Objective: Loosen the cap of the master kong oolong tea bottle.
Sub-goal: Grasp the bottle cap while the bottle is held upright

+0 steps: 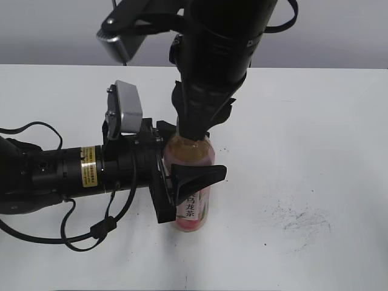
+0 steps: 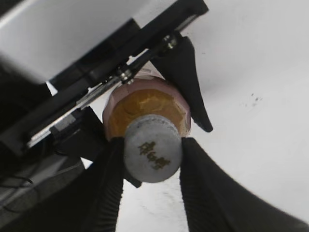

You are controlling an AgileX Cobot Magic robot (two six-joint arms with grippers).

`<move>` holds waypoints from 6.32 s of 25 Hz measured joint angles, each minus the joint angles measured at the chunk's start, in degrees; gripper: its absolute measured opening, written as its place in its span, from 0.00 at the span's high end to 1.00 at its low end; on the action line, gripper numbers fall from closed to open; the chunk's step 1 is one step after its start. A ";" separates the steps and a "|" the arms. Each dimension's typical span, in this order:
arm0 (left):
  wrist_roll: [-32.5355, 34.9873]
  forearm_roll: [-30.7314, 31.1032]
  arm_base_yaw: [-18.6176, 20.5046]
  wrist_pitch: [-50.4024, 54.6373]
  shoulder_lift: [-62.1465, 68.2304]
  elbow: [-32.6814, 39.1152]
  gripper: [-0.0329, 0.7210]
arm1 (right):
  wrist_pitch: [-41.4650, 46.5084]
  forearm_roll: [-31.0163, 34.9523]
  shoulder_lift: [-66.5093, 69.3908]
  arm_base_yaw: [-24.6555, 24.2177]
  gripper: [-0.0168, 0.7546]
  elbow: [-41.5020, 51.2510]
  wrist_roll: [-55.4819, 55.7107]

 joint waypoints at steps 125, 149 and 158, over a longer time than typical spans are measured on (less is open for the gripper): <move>-0.51 -1.82 -0.11 -0.07 0.00 0.44 0.37 | -0.57 0.39 1.62 -0.07 0.61 -0.13 29.44; -0.44 -1.63 -0.11 -0.07 0.00 0.44 0.37 | -0.14 0.60 1.67 -0.07 0.63 -1.58 -2.50; 0.06 -1.41 -0.25 -0.12 0.00 0.44 0.37 | 0.45 1.17 1.46 -0.03 0.63 -1.73 -65.88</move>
